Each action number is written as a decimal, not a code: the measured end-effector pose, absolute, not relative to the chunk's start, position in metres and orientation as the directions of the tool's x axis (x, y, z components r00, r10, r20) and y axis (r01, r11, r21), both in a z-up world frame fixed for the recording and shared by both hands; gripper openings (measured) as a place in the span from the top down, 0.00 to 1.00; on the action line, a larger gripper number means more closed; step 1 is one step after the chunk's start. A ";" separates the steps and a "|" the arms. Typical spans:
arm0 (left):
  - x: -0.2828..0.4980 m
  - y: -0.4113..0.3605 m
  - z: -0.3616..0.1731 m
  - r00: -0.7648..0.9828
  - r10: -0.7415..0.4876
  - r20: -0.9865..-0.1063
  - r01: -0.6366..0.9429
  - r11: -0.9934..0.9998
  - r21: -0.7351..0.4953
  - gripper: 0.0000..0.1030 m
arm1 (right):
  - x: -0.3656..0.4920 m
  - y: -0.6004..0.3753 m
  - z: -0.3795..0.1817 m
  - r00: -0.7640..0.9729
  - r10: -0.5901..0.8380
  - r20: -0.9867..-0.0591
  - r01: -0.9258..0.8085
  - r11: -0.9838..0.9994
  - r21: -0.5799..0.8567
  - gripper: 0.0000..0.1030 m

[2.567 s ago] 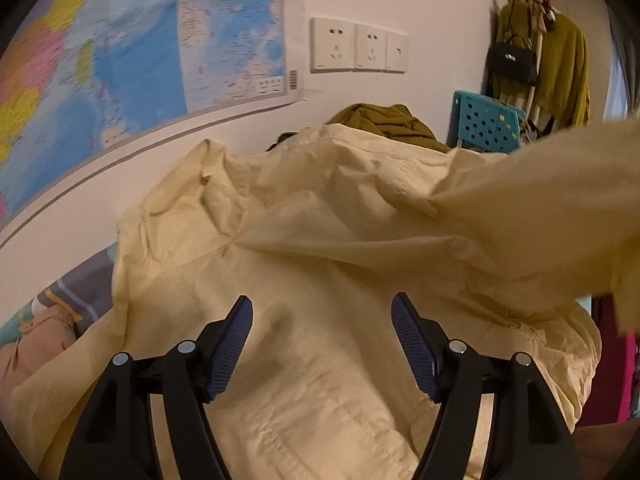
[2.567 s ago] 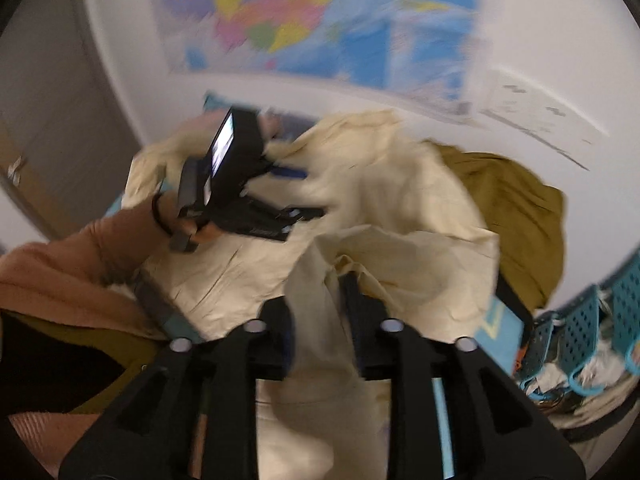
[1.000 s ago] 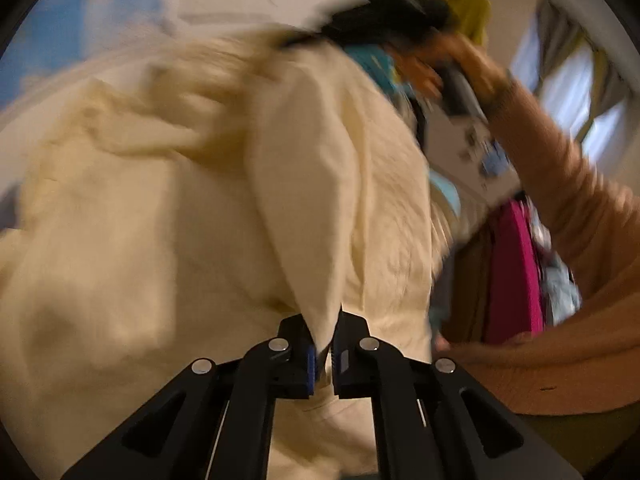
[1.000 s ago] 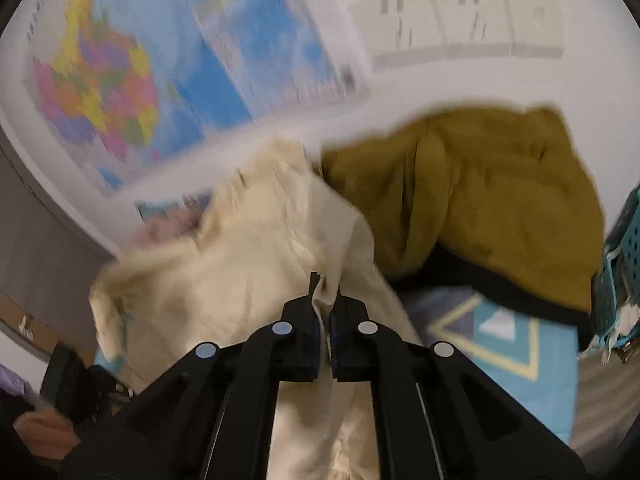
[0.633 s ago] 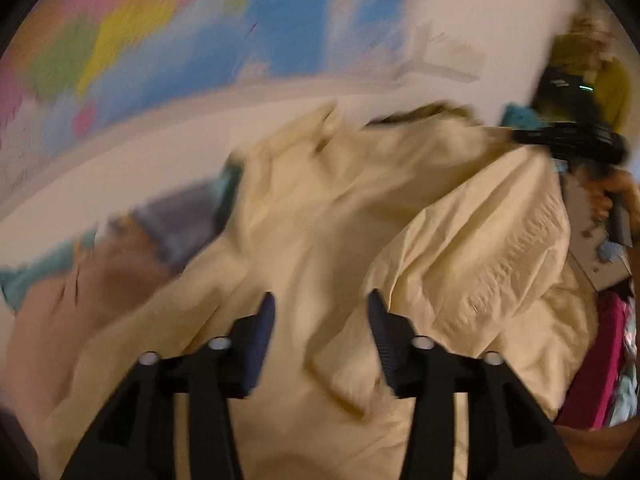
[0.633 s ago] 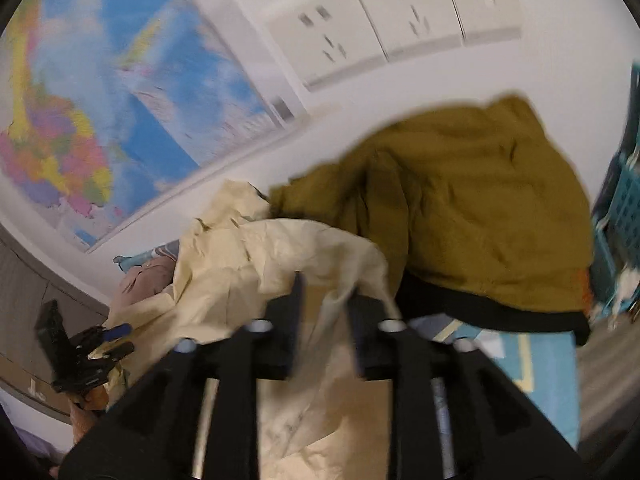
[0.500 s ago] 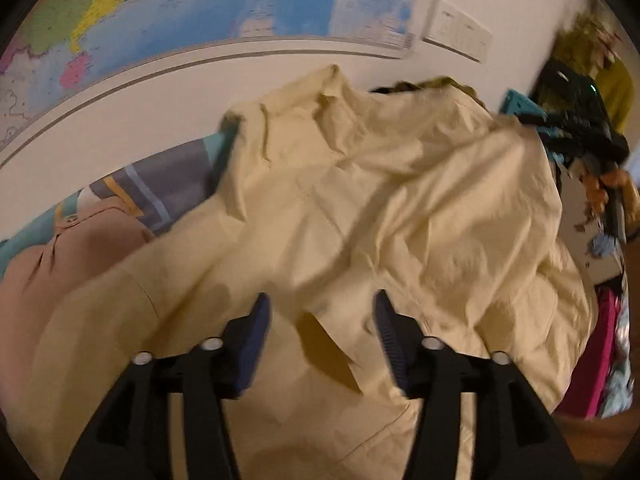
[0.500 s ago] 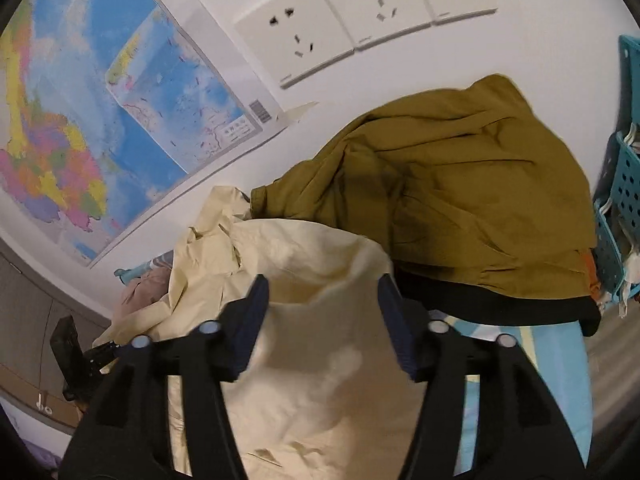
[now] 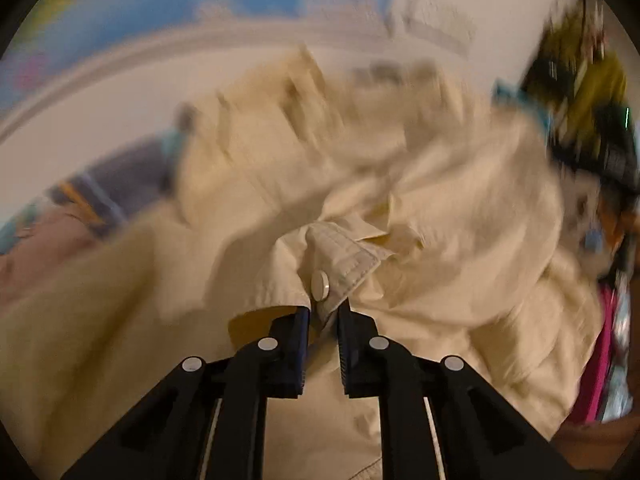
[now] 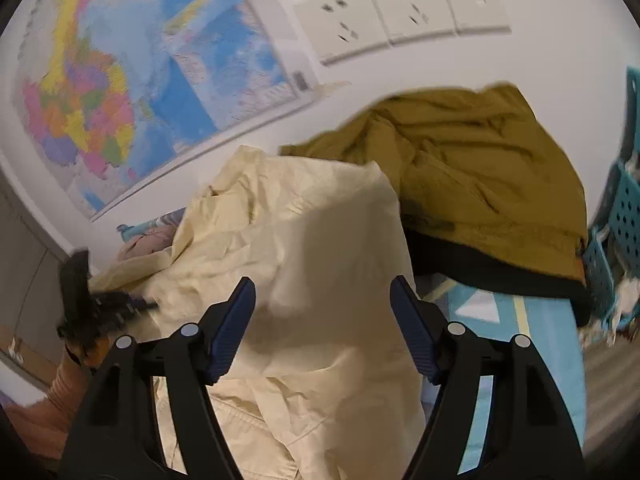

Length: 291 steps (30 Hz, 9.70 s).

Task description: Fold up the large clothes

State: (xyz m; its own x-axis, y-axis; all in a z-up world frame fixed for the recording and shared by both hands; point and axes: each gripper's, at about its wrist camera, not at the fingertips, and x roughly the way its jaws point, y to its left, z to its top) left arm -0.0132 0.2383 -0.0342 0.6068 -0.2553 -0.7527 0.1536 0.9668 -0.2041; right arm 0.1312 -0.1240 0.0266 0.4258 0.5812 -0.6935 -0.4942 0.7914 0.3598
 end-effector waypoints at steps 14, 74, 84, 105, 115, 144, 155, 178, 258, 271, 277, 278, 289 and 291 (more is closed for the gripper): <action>-0.041 0.277 -0.051 0.570 -0.117 -0.813 0.003 0.990 -0.140 0.86 | 0.179 -0.011 -0.019 0.426 0.428 -0.797 -0.599 0.794 0.106 0.98; -0.163 0.410 0.048 0.592 0.216 -0.776 -0.186 0.974 0.129 0.97 | -0.136 0.290 -0.042 -0.444 0.683 -0.580 -0.851 -0.120 0.511 0.34; -0.164 0.424 0.037 0.572 0.156 -0.805 -0.214 0.976 0.038 0.97 | -0.204 0.357 -0.080 -0.316 0.590 -0.743 -0.926 -0.022 0.376 0.26; -0.175 0.380 0.117 0.750 -0.142 -0.646 -0.019 0.972 -0.236 0.50 | -0.001 0.059 0.066 -0.147 0.970 -0.196 -0.647 0.056 0.761 0.97; -0.109 0.328 0.027 0.614 -0.125 -0.780 0.006 0.988 -0.154 0.50 | 0.035 -0.093 -0.053 0.167 0.744 -0.646 -0.308 0.662 0.683 0.83; -0.104 0.288 -0.052 0.578 -0.264 -0.773 0.078 0.960 -0.269 0.36 | 0.055 -0.011 0.002 0.028 0.447 -0.894 -0.773 0.577 0.264 0.30; -0.122 0.280 -0.054 0.601 -0.275 -0.751 0.102 0.958 -0.269 0.34 | 0.106 0.166 0.003 -0.292 0.714 -0.636 -0.671 0.322 0.668 0.27; -0.119 0.273 -0.059 0.606 -0.304 -0.735 0.124 0.949 -0.290 0.28 | 0.152 0.320 -0.057 -0.239 0.654 -0.717 -0.725 0.371 0.580 0.92; -0.074 0.239 -0.016 0.671 0.043 -0.740 -0.010 0.999 0.049 0.25 | 0.043 -0.066 -0.016 0.383 0.601 -0.701 -0.716 0.673 0.186 0.45; -0.107 0.241 -0.033 0.648 0.026 -0.761 -0.088 0.995 -0.041 0.24 | 0.045 -0.078 -0.040 0.309 0.584 -0.751 -0.661 0.700 0.272 0.34; -0.143 0.263 -0.022 0.672 0.005 -0.740 -0.156 0.978 -0.135 0.23 | 0.022 -0.117 -0.016 0.320 0.649 -0.690 -0.641 0.685 0.347 0.29; -0.151 0.265 -0.021 0.678 0.005 -0.735 -0.166 0.975 -0.146 0.23 | 0.018 -0.125 -0.014 0.322 0.652 -0.686 -0.632 0.688 0.358 0.29; -0.211 0.271 -0.047 0.665 -0.060 -0.744 -0.216 0.938 -0.269 0.21 | -0.007 -0.204 -0.024 0.335 0.668 -0.664 -0.478 0.728 0.491 0.19; -0.218 0.272 -0.055 0.656 -0.099 -0.748 -0.218 0.924 -0.314 0.21 | -0.012 -0.216 -0.030 0.320 0.674 -0.666 -0.458 0.725 0.514 0.17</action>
State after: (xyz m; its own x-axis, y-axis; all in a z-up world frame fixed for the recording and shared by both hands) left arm -0.2177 0.2723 -0.0552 0.6557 -0.0993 -0.7484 -0.2184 0.9240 -0.3139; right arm -0.0116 -0.2157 -0.0303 0.3198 0.6742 -0.6657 -0.4578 0.7251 0.5144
